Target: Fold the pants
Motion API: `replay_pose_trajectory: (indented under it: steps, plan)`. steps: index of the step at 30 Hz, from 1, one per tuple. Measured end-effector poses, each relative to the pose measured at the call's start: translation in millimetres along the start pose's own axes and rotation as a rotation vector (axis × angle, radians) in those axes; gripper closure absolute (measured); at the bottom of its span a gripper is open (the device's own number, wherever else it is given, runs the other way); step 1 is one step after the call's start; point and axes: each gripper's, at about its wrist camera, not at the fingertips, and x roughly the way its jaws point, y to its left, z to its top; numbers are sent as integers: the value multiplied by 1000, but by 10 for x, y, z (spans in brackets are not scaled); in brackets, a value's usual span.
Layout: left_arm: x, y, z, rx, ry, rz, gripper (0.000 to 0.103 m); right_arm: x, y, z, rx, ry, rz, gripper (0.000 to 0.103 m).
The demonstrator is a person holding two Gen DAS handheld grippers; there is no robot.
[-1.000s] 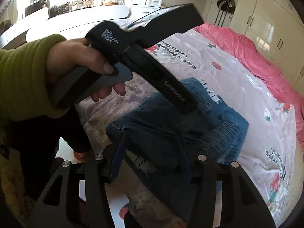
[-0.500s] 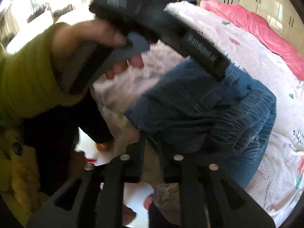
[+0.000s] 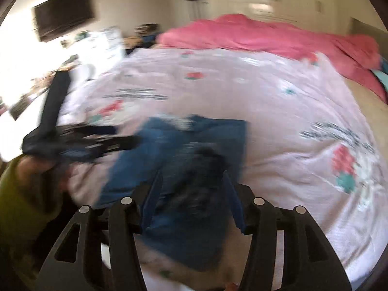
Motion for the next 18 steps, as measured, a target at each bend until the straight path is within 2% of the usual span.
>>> replay_pose_trajectory:
  steps: [4, 7, 11, 18]
  plan:
    - [137, -2, -86, -17, 49, -31, 20, 227, -145, -17, 69, 68, -17, 52]
    - [222, -16, -119, -21, 66, -39, 20, 401, -164, -63, 72, 107, -38, 52]
    - [275, -32, -134, -17, 73, -32, 20, 576, -237, -133, 89, 164, -13, 52]
    - [336, -24, -148, -33, 69, -40, 22, 689, -324, -138, 128, 186, 43, 50]
